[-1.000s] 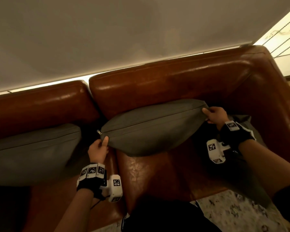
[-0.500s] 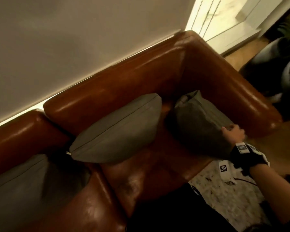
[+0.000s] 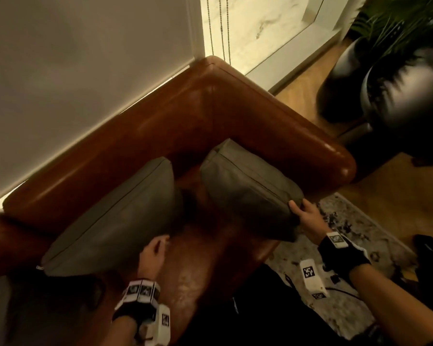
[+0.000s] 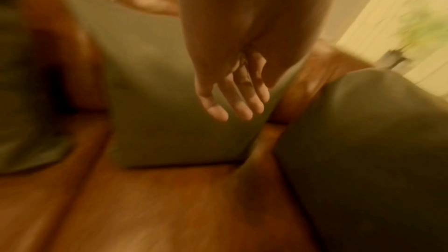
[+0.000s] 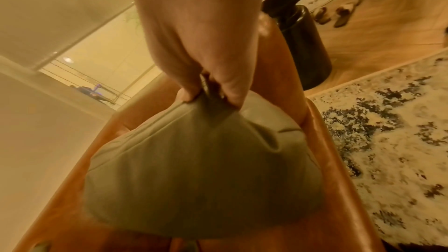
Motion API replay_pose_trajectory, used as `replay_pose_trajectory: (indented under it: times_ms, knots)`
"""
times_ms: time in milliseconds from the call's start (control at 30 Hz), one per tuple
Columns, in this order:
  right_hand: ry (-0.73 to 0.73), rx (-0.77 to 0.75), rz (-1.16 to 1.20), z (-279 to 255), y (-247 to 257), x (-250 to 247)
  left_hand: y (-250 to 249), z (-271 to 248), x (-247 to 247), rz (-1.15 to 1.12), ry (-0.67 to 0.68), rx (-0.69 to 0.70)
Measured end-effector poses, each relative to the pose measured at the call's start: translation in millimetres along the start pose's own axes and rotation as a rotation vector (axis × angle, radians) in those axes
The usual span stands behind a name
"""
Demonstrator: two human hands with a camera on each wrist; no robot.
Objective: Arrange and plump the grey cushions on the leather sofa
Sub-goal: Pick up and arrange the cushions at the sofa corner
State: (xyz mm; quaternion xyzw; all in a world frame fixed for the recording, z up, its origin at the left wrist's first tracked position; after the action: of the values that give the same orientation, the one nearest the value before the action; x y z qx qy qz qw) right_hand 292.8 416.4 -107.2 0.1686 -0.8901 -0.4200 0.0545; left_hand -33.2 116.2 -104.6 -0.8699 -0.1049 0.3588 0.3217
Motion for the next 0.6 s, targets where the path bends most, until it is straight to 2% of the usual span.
replay_pose_trajectory:
  times_ms: [100,167,233,300,367,433,500,600]
  knots:
    - [0.104,0.011,0.056,-1.3,5.0,-19.5,-97.9,36.9,26.6,-0.068,-0.059,0.188]
    - [0.082,0.049,-0.023,2.9,1.2,-38.1,-142.5,56.1,57.9,-0.063,-0.057,0.253]
    - [0.007,0.147,-0.033,12.3,-17.2,-63.6,-161.7,70.6,96.2,-0.035,0.019,0.27]
    - [-0.068,0.228,0.118,12.2,-36.3,-86.7,-169.9,81.4,134.3,-0.001,0.146,0.217]
    - [-0.129,0.217,0.181,5.1,-44.7,-104.2,-172.6,89.2,155.5,0.077,0.19,0.159]
    - [-0.163,0.157,0.022,3.0,-48.1,-115.5,-176.4,96.5,159.1,0.24,0.176,0.155]
    - [-0.124,0.063,-0.195,6.3,-46.1,-113.3,-181.9,107.2,159.7,0.47,0.19,0.203]
    - [-0.097,-0.028,-0.427,16.0,-45.4,-108.1,-187.1,117.3,171.2,0.698,0.296,0.278]
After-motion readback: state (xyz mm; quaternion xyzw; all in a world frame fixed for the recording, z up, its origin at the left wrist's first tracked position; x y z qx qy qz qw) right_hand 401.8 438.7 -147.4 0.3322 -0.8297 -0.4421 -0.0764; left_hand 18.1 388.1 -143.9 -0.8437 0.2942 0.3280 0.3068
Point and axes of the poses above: each hand's wrist, its own z-axis towards the middle knuckle, its own x-axis out of the palm, y = z × x, the point moved 8 cm from there along z, towards the middle knuckle, and after that the axes turned 1 degree about -x, right-handed, at the moved point
